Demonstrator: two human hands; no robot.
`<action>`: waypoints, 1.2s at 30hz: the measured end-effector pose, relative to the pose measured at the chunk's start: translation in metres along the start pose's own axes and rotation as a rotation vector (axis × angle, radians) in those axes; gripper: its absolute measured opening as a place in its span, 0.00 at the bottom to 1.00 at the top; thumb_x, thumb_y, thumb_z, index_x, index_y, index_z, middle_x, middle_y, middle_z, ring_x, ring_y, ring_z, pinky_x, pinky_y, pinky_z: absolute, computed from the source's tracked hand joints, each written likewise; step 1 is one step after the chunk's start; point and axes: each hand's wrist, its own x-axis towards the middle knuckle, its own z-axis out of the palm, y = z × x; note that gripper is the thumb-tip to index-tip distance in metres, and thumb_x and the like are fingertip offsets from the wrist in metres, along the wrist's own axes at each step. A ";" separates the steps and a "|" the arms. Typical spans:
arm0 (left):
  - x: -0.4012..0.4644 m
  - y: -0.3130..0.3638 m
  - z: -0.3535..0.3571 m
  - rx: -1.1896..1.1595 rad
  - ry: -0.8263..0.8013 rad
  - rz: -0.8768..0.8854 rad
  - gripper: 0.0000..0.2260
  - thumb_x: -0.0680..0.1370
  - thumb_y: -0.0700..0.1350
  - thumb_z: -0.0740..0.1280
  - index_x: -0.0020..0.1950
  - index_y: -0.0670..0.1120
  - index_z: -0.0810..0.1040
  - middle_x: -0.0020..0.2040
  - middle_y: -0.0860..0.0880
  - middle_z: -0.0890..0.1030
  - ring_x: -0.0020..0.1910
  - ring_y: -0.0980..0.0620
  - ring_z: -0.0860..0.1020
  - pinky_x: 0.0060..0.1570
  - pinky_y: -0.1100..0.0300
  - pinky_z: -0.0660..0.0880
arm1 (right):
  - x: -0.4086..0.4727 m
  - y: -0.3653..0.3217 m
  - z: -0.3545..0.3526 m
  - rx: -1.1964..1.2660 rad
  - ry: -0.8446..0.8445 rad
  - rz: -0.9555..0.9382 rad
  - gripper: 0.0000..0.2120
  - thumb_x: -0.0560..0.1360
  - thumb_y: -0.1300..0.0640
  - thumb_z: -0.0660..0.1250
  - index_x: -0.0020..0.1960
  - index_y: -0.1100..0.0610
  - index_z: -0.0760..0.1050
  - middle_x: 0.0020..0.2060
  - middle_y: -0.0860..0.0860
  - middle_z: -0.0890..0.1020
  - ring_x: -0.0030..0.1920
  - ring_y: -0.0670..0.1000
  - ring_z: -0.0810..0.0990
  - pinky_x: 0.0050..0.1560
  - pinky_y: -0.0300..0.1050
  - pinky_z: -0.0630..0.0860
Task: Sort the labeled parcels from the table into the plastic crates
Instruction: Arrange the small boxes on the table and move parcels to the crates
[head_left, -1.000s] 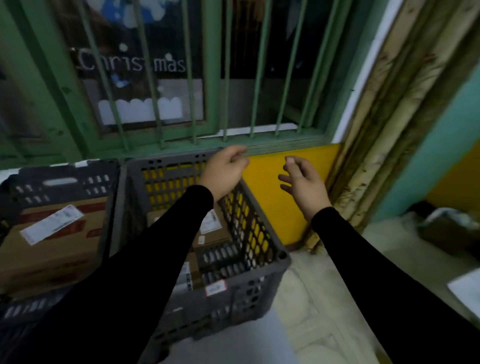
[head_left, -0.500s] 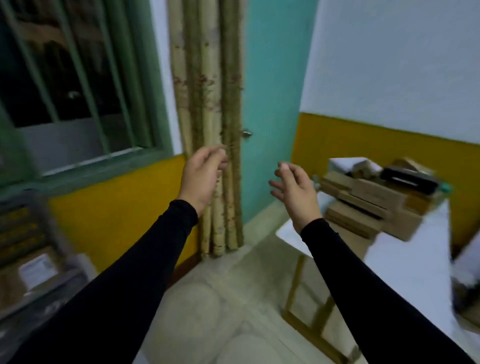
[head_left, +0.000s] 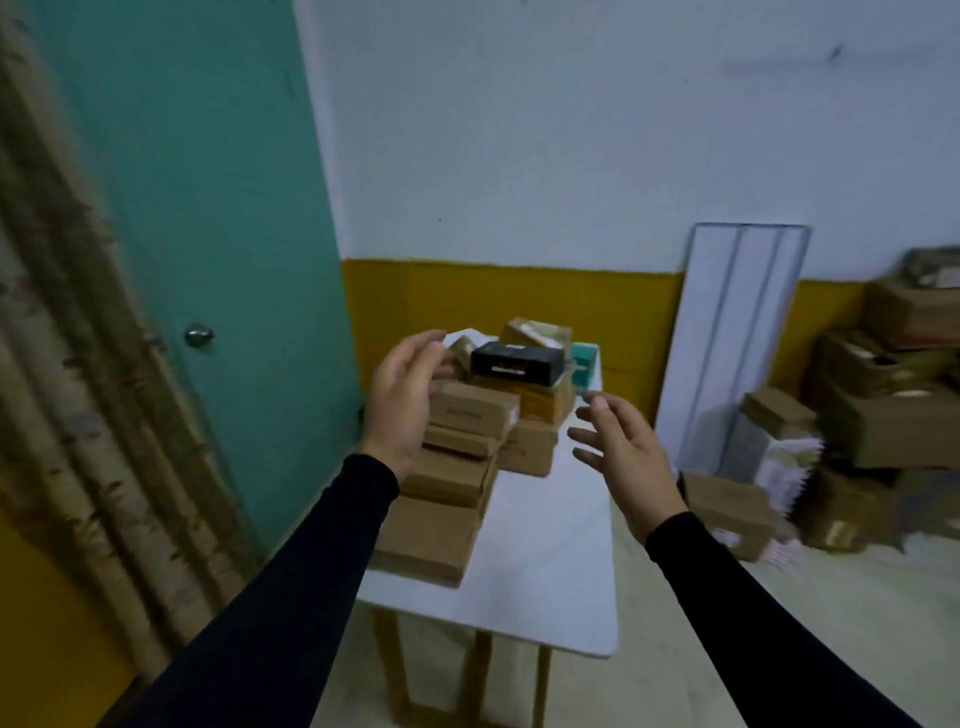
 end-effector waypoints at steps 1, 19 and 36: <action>0.014 -0.007 0.017 -0.005 -0.018 0.018 0.09 0.83 0.46 0.60 0.60 0.49 0.78 0.54 0.48 0.81 0.53 0.51 0.79 0.53 0.58 0.75 | 0.015 -0.001 -0.012 -0.023 0.014 -0.004 0.15 0.82 0.47 0.58 0.65 0.52 0.73 0.58 0.49 0.80 0.55 0.48 0.81 0.54 0.44 0.79; 0.210 -0.124 0.215 0.101 0.080 -0.028 0.09 0.83 0.47 0.59 0.58 0.54 0.79 0.55 0.52 0.82 0.57 0.53 0.79 0.51 0.63 0.74 | 0.311 0.046 -0.150 -0.101 -0.108 -0.045 0.10 0.83 0.47 0.57 0.60 0.46 0.74 0.54 0.43 0.80 0.55 0.44 0.80 0.54 0.41 0.78; 0.133 -0.155 0.139 0.298 0.926 -0.262 0.16 0.83 0.52 0.60 0.68 0.47 0.75 0.63 0.49 0.79 0.61 0.52 0.77 0.66 0.51 0.71 | 0.364 0.122 0.004 -0.219 -1.036 0.005 0.14 0.81 0.44 0.59 0.62 0.48 0.75 0.54 0.46 0.80 0.58 0.49 0.79 0.65 0.56 0.74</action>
